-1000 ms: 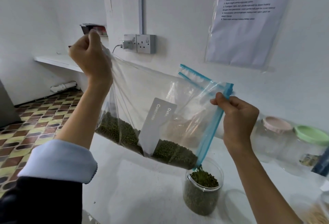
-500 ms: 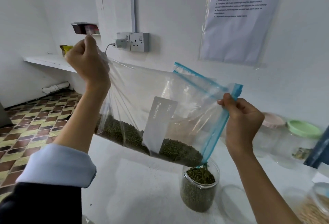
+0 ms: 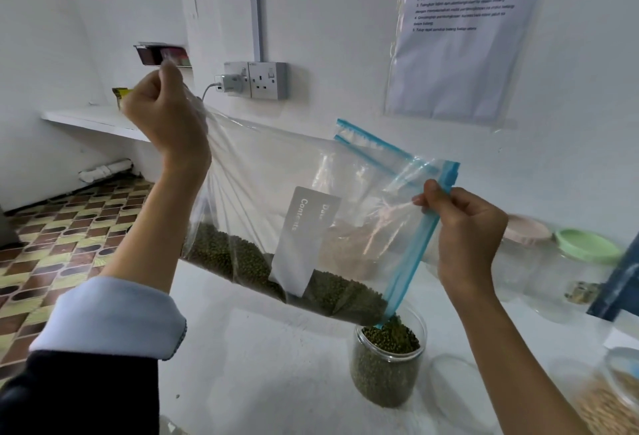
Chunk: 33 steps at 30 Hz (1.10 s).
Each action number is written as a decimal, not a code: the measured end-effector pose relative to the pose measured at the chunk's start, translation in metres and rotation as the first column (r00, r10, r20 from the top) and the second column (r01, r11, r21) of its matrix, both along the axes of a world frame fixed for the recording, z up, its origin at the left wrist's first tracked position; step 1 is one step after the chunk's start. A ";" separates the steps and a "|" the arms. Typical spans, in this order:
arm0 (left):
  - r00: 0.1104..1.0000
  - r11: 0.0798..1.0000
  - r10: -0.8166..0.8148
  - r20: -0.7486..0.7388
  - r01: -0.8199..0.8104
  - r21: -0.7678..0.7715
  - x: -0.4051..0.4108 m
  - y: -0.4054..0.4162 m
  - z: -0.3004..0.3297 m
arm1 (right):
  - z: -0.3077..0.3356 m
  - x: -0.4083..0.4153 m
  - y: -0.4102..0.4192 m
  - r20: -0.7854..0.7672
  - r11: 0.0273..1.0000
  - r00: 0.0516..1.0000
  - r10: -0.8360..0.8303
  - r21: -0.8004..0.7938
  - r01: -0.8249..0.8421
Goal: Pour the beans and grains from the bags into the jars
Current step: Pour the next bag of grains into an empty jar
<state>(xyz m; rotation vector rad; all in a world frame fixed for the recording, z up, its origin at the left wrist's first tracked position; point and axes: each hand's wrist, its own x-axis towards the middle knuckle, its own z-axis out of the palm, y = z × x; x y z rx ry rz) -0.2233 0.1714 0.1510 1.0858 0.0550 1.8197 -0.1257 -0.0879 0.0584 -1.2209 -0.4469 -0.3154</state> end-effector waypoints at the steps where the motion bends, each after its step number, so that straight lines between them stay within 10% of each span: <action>1: 1.000 1.000 0.005 0.002 -0.005 0.002 -0.001 -0.001 0.000 | 0.000 -0.001 0.001 -0.005 1.000 1.000 0.007 -0.002 -0.007; 33: 0.999 1.000 0.020 0.039 -0.021 0.003 -0.005 -0.004 0.001 | 0.001 0.007 0.009 -0.045 1.000 0.999 0.019 -0.022 -0.020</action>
